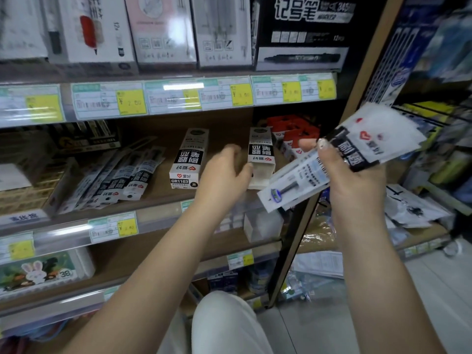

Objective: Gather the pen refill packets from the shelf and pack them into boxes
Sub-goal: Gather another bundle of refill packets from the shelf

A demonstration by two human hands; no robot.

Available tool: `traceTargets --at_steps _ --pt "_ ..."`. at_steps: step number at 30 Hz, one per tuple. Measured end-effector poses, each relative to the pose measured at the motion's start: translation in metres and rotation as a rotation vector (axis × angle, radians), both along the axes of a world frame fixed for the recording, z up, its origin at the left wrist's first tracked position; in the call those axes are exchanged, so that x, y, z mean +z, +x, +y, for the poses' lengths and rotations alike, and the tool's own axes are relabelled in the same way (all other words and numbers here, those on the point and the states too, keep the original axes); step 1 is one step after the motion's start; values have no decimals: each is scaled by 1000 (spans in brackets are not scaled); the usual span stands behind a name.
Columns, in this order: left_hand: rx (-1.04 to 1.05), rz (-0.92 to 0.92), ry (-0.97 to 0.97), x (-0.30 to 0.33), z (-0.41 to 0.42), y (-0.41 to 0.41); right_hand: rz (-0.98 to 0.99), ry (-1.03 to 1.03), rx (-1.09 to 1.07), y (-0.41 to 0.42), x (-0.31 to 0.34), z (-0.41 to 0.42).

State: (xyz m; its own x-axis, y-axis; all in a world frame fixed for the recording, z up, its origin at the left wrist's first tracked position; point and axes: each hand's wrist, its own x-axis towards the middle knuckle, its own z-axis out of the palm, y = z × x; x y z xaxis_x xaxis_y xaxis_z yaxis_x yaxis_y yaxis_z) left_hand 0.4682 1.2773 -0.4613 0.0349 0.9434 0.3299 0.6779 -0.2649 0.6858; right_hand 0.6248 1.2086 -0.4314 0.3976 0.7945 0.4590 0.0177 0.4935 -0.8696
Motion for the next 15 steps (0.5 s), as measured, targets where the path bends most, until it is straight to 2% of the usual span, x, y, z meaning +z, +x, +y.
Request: traceTargets --at_steps 3,6,9,15 --pt "-11 203 -216 5 18 16 41 30 -65 3 4 -1" --pt "-27 343 -293 0 29 30 47 39 -124 5 3 0" --pt "43 404 -272 -7 34 34 35 45 -191 8 2 0" --pt "191 259 -12 3 18 21 22 130 -196 15 1 -5"
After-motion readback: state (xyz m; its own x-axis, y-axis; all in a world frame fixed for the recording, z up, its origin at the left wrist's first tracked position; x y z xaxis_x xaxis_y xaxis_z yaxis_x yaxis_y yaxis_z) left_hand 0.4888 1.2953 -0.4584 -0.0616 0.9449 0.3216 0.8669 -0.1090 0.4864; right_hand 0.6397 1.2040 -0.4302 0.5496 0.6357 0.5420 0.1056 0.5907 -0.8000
